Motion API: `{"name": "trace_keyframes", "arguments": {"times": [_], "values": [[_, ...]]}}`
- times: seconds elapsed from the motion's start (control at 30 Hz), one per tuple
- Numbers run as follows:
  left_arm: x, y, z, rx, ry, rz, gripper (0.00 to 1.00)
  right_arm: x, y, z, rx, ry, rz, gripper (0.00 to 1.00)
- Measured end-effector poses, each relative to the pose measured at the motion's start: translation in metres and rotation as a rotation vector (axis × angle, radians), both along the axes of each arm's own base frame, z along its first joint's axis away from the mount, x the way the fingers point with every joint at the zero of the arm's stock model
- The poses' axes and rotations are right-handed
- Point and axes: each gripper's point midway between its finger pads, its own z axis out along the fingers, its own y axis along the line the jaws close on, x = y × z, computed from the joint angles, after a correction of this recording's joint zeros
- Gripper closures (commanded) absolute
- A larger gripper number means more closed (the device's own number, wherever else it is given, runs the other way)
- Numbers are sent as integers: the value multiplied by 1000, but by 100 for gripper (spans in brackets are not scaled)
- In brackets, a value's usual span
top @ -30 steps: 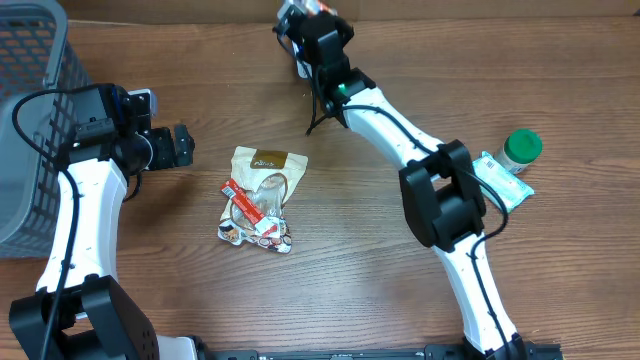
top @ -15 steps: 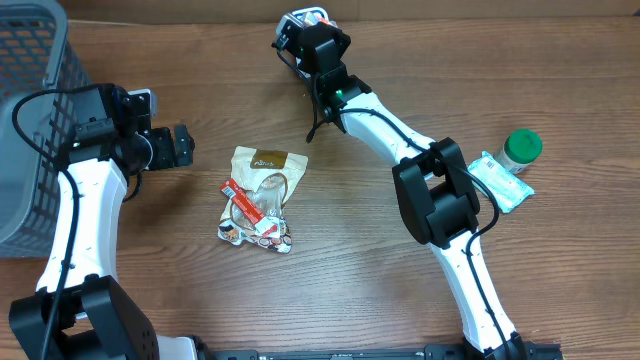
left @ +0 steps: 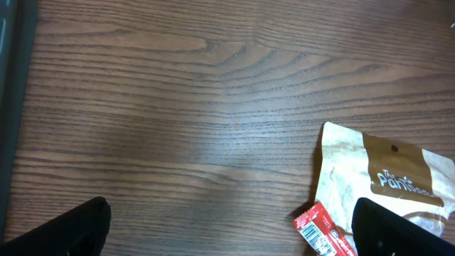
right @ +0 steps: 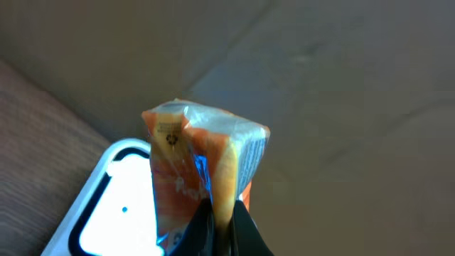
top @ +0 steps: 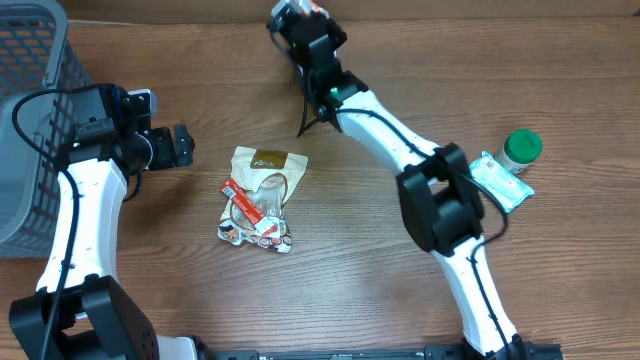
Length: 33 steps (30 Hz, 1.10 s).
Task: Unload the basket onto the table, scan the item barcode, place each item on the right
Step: 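Hold the orange packet in front of the scanner face, then carry the orange packet right and set it on the mint-green packet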
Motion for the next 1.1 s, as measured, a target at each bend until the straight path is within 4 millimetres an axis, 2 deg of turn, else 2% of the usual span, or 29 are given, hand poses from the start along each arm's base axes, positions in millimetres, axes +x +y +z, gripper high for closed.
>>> {"name": "trace_keyframes", "arguments": {"times": [0.17, 0.27, 0.37, 0.47, 0.6, 0.73, 0.9, 1.1], "values": [[0, 0, 0, 0, 1, 0, 1, -33, -20, 89, 195, 2, -49, 96], [0, 0, 0, 0, 0, 0, 0, -66, -37, 135, 306, 45, -74, 96], [0, 0, 0, 0, 0, 0, 0, -98, -50, 144, 369, 151, -98, 96], [0, 0, 0, 0, 0, 0, 0, -130, -61, 120, 391, 342, -124, 96], [0, 0, 0, 0, 0, 0, 0, -180, -76, 54, 339, 695, -169, 96], [0, 0, 0, 0, 0, 0, 0, -224, -105, 14, 280, 959, -266, 96], [0, 0, 0, 0, 0, 0, 0, -252, -151, -4, 245, 1120, -433, 96], [0, 0, 0, 0, 0, 0, 1, -256, -221, -2, 232, 1101, -698, 96]]}}
